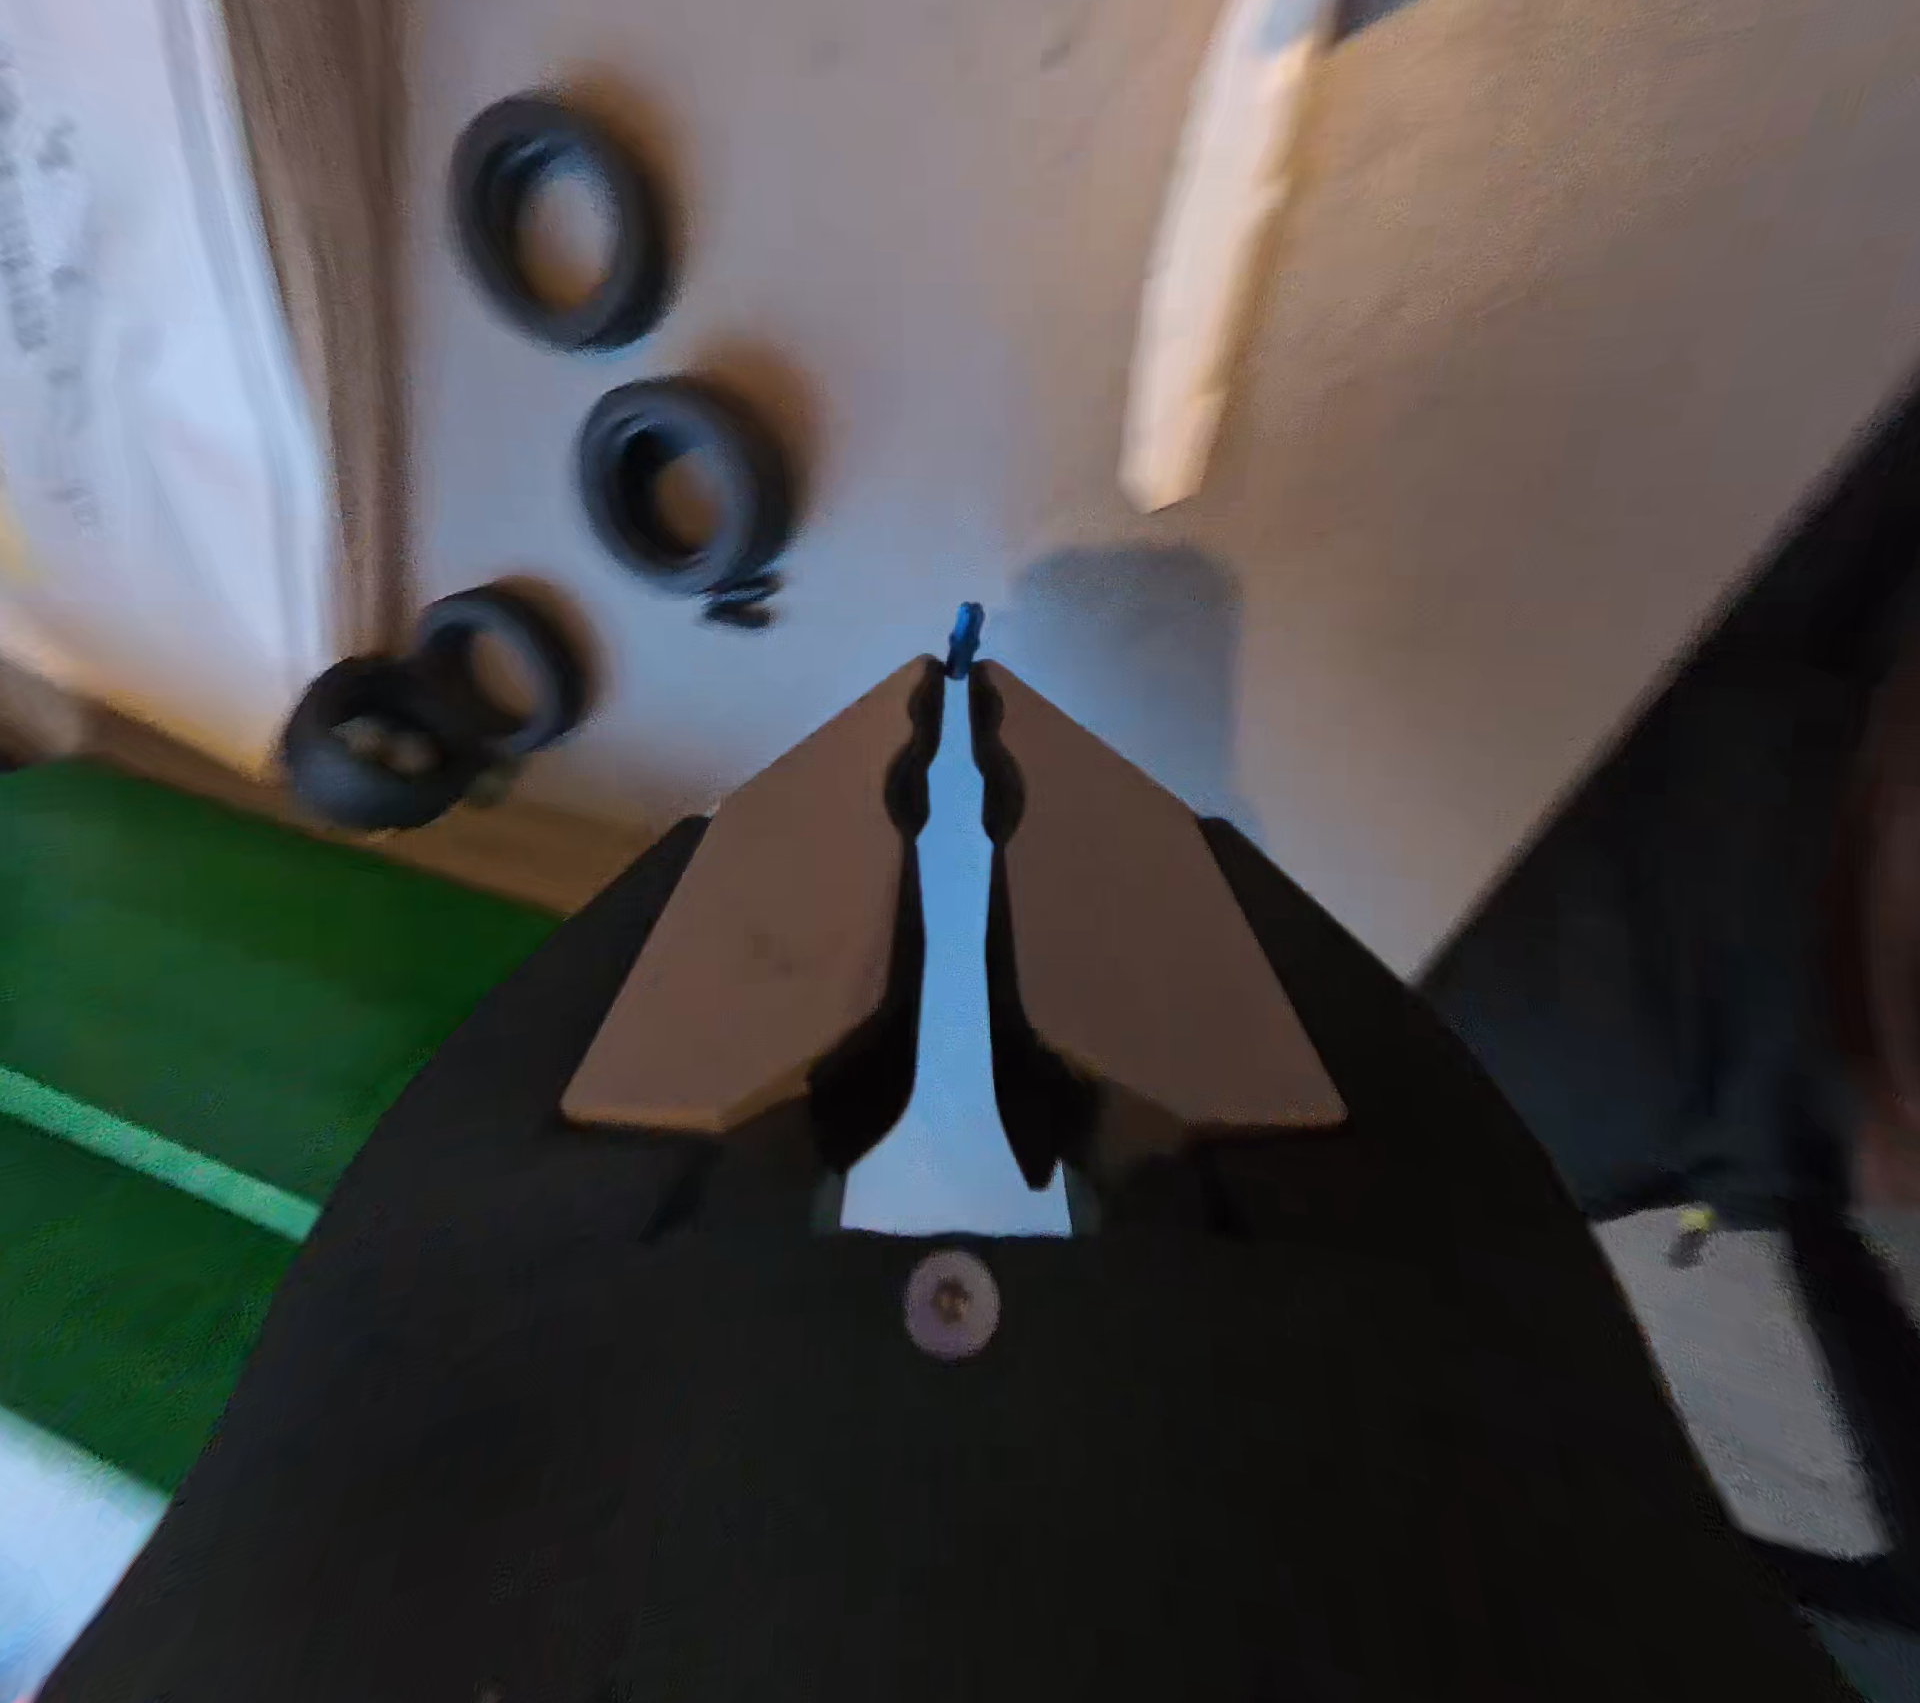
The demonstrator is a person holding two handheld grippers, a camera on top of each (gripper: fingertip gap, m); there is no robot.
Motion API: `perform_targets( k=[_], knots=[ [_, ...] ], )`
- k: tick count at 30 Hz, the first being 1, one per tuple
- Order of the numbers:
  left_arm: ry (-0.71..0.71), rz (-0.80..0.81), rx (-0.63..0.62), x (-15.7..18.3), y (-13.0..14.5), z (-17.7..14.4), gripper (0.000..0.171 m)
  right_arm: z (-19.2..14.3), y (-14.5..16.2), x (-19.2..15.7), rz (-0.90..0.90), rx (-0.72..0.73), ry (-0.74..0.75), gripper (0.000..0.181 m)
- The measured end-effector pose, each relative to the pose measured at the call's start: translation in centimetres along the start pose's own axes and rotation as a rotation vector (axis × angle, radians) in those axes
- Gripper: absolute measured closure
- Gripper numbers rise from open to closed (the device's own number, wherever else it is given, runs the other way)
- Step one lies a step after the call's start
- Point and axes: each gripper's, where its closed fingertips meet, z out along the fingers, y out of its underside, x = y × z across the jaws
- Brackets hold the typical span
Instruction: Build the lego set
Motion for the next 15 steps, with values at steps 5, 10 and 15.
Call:
perform_targets(
  k=[5,10,15],
  knots=[
    [0.266,-0.177,0.14,7.0,-2.8,0.5,0.17,-1.1,1.4,-0.8,0.02,-0.072,0.0,0.152],
    [0.47,-0.354,0.19,8.1,-4.2,1.2,0.17,0.1,5.2,-2.1,-0.036,-0.343,0.013,0.149],
    [0.6,-0.452,0.252,8.4,-5.2,1.2,0.169,1.4,6.3,-0.9,-0.101,-0.437,0.053,0.154]
  ],
)
